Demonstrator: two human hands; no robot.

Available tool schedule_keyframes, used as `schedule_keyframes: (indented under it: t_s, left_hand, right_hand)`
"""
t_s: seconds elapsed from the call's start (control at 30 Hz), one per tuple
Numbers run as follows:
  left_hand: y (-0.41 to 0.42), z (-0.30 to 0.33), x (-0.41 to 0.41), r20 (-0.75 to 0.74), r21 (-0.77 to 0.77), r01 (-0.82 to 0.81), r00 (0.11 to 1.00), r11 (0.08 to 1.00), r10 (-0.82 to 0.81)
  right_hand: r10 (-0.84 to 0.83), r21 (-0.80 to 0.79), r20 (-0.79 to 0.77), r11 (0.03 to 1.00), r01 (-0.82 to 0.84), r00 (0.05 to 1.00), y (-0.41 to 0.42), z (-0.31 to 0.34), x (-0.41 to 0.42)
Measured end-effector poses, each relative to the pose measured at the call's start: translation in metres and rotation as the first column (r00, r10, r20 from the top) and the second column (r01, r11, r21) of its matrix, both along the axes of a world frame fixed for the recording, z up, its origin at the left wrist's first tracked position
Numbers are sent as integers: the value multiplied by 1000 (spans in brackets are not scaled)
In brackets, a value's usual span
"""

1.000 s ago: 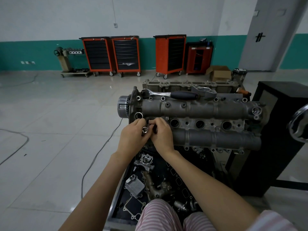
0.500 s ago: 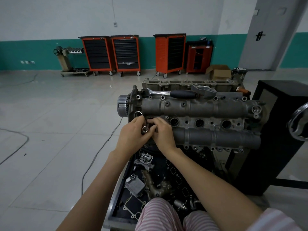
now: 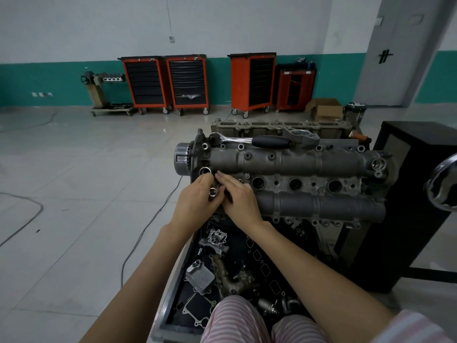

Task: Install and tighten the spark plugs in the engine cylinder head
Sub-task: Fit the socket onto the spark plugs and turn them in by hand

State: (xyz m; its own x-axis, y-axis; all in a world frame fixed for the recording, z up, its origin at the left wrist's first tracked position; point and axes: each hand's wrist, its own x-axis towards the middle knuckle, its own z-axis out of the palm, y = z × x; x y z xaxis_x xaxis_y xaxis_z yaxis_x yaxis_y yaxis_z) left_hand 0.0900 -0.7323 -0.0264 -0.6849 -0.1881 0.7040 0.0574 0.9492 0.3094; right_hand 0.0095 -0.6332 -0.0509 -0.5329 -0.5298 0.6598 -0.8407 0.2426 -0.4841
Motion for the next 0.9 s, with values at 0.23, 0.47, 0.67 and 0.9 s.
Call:
schedule_keyframes:
  t_s: [0.23, 0.47, 0.67, 0.9]
  left_hand:
    - [-4, 3, 2, 93, 28, 37, 995, 999, -40]
    - [2, 10, 0, 91, 33, -6, 996, 999, 3]
    - [3, 8, 0, 10, 26, 6, 1000, 1000, -7]
    - [-6, 6, 2, 68, 20, 134, 989, 991, -135]
  right_hand:
    - [17, -61, 61, 998, -13, 998, 1, 1, -1]
    - [-68, -113, 123, 990, 82, 990, -4, 4, 2]
    - [-61, -62, 74, 996, 66, 995, -4, 5, 4]
    - [24, -4, 88, 1000, -24, 996, 0, 6, 3]
